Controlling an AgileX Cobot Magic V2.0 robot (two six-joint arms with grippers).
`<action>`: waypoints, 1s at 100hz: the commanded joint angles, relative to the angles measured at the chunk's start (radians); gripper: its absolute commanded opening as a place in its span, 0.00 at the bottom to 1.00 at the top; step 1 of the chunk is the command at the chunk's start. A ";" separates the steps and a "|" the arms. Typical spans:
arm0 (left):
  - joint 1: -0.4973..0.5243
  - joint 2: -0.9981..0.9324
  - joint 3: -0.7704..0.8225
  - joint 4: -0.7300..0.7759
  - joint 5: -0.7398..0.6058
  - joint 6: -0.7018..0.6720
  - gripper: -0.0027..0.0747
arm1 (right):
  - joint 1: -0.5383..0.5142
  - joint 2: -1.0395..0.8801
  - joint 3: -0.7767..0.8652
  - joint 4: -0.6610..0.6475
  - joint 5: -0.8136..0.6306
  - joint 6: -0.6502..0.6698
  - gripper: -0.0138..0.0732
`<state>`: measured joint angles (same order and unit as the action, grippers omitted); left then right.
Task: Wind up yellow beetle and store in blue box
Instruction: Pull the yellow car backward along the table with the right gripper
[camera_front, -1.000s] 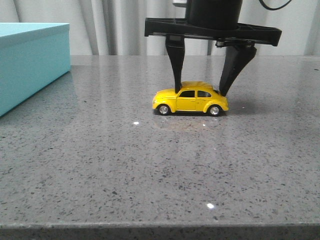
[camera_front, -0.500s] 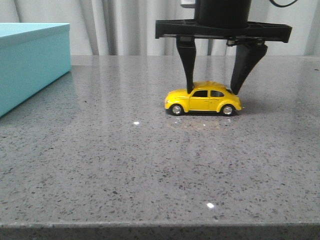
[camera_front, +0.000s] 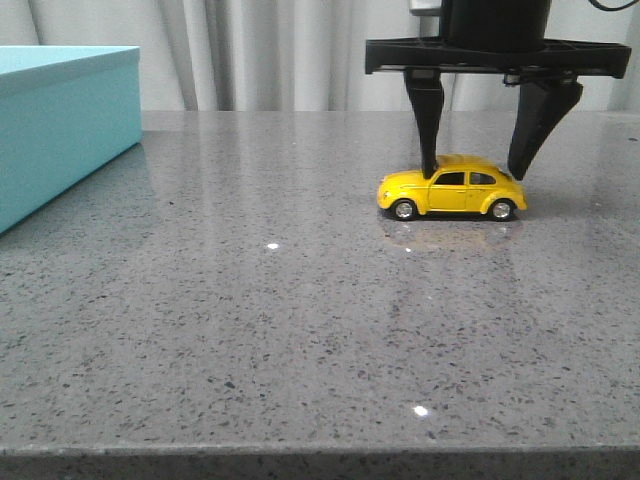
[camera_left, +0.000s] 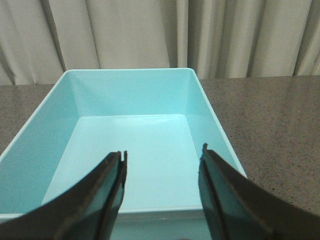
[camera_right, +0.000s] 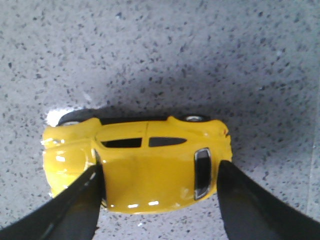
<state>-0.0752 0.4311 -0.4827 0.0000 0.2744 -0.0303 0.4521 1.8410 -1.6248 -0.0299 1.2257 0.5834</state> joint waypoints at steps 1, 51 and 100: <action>-0.009 0.012 -0.037 0.000 -0.079 -0.006 0.47 | -0.018 -0.052 -0.017 -0.053 0.039 -0.029 0.72; -0.009 0.012 -0.037 0.000 -0.079 -0.006 0.47 | -0.093 -0.054 0.091 -0.150 0.035 -0.047 0.72; -0.009 0.012 -0.037 0.000 -0.079 -0.006 0.47 | -0.141 -0.183 0.035 -0.066 0.006 -0.096 0.72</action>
<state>-0.0752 0.4311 -0.4827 0.0000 0.2727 -0.0303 0.3196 1.7599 -1.5355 -0.1049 1.2285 0.5045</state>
